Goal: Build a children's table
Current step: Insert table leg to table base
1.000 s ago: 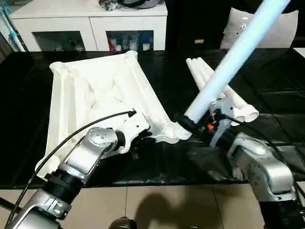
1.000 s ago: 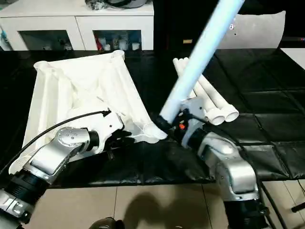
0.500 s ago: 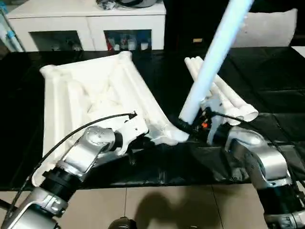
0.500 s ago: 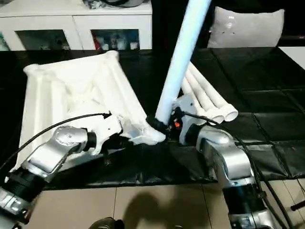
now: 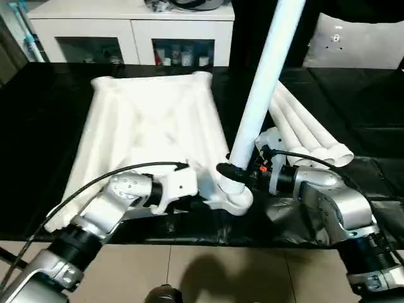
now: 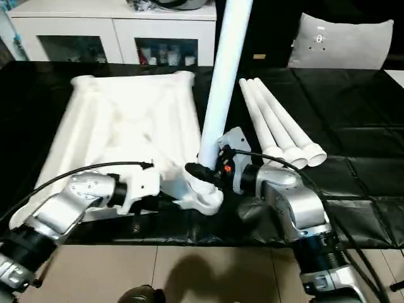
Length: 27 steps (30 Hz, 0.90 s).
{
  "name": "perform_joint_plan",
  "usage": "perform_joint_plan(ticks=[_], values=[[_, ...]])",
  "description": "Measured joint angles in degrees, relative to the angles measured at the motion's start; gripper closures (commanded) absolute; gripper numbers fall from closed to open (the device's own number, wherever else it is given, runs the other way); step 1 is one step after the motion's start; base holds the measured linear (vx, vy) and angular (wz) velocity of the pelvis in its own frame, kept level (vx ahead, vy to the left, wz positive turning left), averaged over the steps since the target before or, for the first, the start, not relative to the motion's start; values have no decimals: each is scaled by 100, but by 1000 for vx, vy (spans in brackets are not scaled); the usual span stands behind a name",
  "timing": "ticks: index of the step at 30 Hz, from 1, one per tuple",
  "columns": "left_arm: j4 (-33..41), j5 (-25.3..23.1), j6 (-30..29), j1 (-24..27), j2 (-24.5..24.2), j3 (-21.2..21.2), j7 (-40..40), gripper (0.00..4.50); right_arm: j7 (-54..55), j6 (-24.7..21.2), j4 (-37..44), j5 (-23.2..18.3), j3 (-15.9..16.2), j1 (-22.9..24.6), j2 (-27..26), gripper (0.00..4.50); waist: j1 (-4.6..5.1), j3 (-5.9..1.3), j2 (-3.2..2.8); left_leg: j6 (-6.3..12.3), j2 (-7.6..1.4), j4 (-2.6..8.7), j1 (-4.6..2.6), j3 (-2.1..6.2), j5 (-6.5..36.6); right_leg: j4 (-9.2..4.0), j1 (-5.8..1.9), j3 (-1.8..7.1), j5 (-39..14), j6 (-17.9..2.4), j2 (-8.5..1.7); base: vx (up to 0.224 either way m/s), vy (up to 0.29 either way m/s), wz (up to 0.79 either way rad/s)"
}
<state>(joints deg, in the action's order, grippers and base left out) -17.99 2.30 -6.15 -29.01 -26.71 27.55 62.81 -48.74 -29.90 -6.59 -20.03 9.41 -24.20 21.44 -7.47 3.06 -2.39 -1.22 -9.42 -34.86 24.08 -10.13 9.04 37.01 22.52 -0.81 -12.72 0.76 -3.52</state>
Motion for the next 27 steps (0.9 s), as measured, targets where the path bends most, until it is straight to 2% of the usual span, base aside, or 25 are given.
perform_joint_plan(ticks=[13,27], values=[[-467,-36,160,-207,173,-37,47,450,-224,-145,162,35,22,28,344,257,-34,-2,-3,-2,-2,0,-8,0,-1,2,-3,0,15,-1,1,0,0,0],[-683,-89,278,-295,250,-78,56,450,-270,-257,269,35,13,156,396,257,-42,-3,-4,-7,-6,1,-8,-2,-4,3,2,-1,23,-5,0,0,0,0]])
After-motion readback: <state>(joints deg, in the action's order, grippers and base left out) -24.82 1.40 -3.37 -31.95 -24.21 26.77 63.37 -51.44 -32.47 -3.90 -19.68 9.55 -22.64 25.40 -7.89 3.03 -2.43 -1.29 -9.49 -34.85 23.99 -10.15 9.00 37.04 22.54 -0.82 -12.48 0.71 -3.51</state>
